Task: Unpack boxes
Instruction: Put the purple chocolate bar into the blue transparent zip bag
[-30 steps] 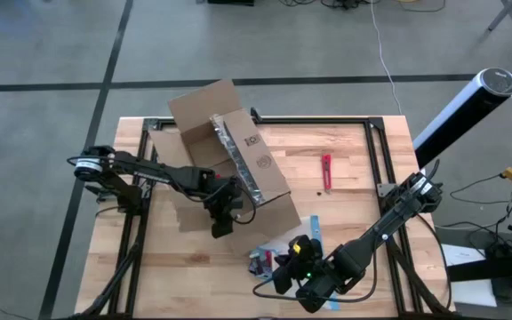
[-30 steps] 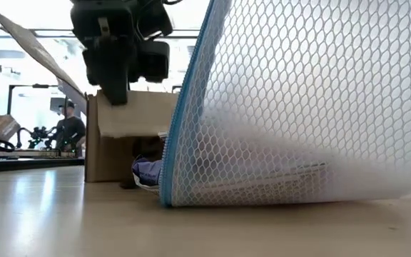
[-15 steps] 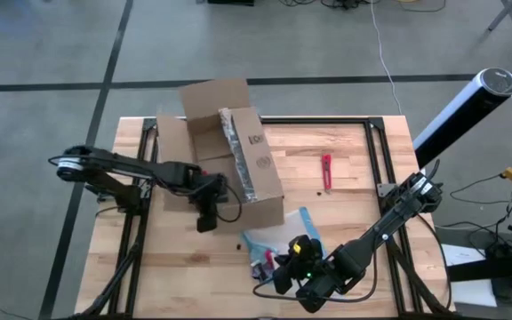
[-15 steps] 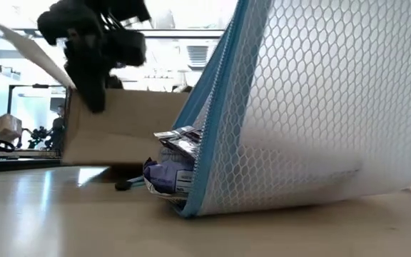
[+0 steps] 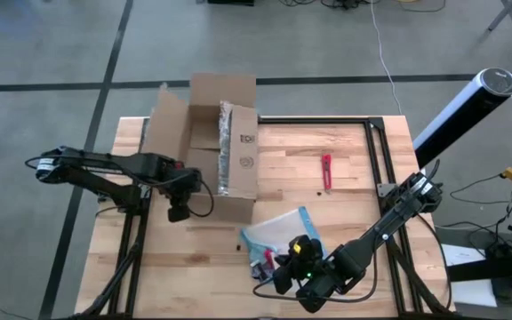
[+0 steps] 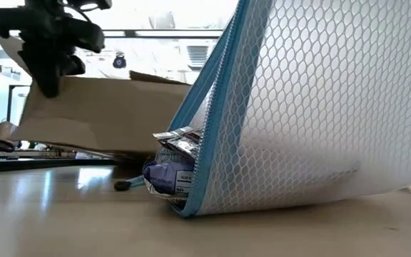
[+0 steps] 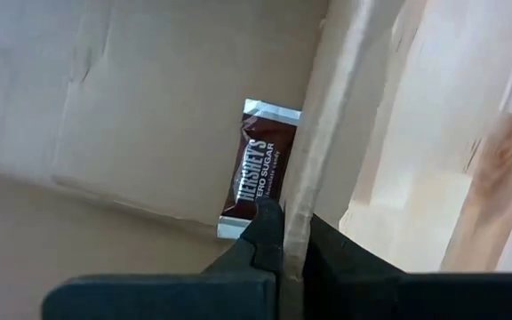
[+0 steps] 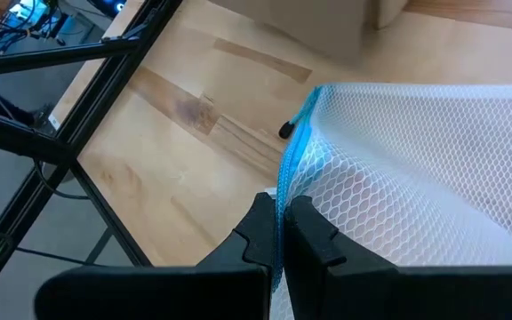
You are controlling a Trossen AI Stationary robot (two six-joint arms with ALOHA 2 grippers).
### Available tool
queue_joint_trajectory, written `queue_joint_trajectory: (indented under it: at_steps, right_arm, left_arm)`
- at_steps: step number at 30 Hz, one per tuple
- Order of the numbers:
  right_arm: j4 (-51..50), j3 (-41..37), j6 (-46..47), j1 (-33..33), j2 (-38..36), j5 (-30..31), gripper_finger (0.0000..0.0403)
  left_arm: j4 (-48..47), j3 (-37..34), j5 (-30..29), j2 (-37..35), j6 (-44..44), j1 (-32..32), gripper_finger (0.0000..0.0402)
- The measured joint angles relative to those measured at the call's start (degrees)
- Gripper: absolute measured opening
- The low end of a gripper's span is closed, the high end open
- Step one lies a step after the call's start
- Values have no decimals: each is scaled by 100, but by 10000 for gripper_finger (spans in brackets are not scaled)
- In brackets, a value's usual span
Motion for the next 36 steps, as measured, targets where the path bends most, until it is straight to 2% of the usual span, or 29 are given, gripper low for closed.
queue_joint_trajectory:
  at_steps: [7,10,15,26,30,36]
  right_arm:
    - [1,-2,0,0,0,0,0]
    - [2,-2,-2,2,0,-2,0]
    - [2,-2,-2,2,0,0,0]
    - [2,-1,-1,0,0,-1,0]
    - [0,-2,0,2,0,0,0]
    - [1,-1,-2,2,0,-1,0]
  left_arm:
    - [-241,-31,107,-81,-78,4,1]
    - [-240,-33,130,-89,-82,7,13]
    - [-234,-31,140,-186,-89,7,70]
    - [-288,31,139,-511,-490,7,252]
    - [-272,346,1,-528,-640,7,280]
    - [-123,924,-367,-529,-471,7,276]
